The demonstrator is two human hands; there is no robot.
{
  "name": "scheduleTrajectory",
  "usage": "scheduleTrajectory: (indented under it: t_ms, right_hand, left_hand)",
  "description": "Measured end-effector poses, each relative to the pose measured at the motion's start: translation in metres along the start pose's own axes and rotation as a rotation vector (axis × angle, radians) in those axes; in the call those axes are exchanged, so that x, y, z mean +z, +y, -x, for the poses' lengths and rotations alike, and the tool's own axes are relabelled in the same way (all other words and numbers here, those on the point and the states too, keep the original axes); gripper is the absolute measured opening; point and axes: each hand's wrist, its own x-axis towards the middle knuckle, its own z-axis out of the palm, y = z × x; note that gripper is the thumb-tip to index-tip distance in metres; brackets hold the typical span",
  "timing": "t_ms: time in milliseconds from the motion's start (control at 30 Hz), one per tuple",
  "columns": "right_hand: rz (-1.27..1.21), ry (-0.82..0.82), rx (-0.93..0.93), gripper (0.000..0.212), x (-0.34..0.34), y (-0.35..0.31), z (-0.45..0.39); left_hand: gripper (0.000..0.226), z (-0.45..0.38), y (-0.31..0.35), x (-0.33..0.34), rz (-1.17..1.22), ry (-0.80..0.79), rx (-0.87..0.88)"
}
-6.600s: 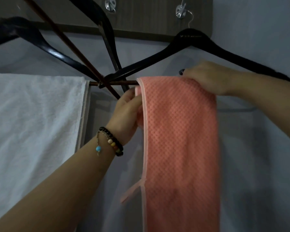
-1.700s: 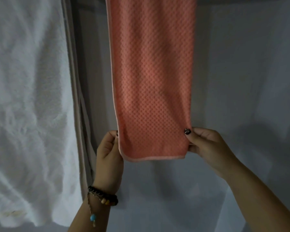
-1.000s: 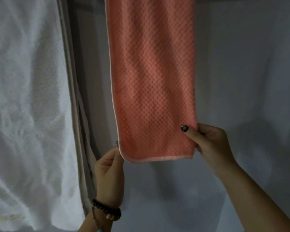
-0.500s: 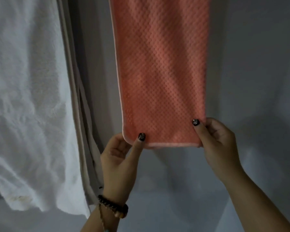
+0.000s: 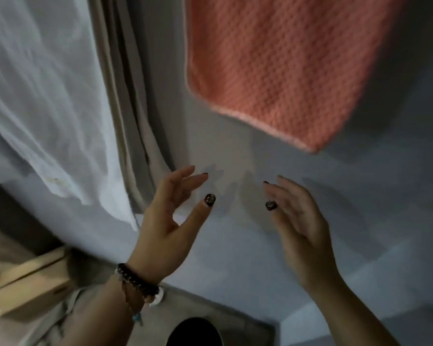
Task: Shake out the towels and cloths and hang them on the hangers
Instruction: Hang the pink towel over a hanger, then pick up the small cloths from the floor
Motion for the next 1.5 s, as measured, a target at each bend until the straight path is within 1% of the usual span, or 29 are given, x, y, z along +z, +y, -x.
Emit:
scheduleTrajectory:
  t_ms: [167,233,300,433,567,667,767,900,1067,1200,1367,1500]
  right_hand:
    - [0.445,-0.359,0.100,0.069,0.024,0.034,0.015]
    - [0.598,-0.476,0.113,0.076,0.038,0.037,0.020]
    - [0.744,-0.581,0.107,0.077,0.056,0.040,0.025]
    - [1.008,-0.729,0.064,0.078,0.108,0.048,0.042]
    - [1.125,-0.795,0.109,0.081,0.176,0.052,0.070]
    - [1.127,-0.853,0.208,0.085,0.236,0.053,0.097]
    - [1.077,-0.868,0.293,0.087,0.290,0.056,0.121]
    - [0.983,-0.872,0.398,0.088,0.348,0.065,0.145]
    - [0.960,-0.916,0.470,0.086,0.416,0.093,0.156]
    - [0.953,-0.949,0.468,0.079,0.468,0.124,0.146]
    - [0.947,-0.965,0.492,0.075,0.526,0.163,0.122]
    - [0.857,-0.986,0.589,0.073,0.576,0.176,0.118]
  left_hand:
    - [0.069,0.045,-0.037,-0.045,-0.457,-0.211,-0.132]
    - [0.072,0.061,-0.050,-0.069,-0.567,-0.298,-0.194]
    - [0.077,0.075,-0.062,-0.094,-0.666,-0.383,-0.244]
    - [0.077,0.105,-0.087,-0.151,-0.801,-0.504,-0.312]
    - [0.076,0.137,-0.106,-0.219,-0.857,-0.539,-0.355]
    - [0.075,0.159,-0.121,-0.274,-0.873,-0.568,-0.395]
    - [0.072,0.181,-0.133,-0.322,-0.878,-0.584,-0.450]
    - [0.067,0.202,-0.148,-0.374,-0.854,-0.559,-0.553]
    - [0.065,0.220,-0.191,-0.427,-0.822,-0.518,-0.630]
    - [0.063,0.211,-0.235,-0.459,-0.795,-0.515,-0.698]
    - [0.055,0.183,-0.292,-0.501,-0.751,-0.498,-0.738]
    - [0.049,0.168,-0.318,-0.532,-0.738,-0.515,-0.790]
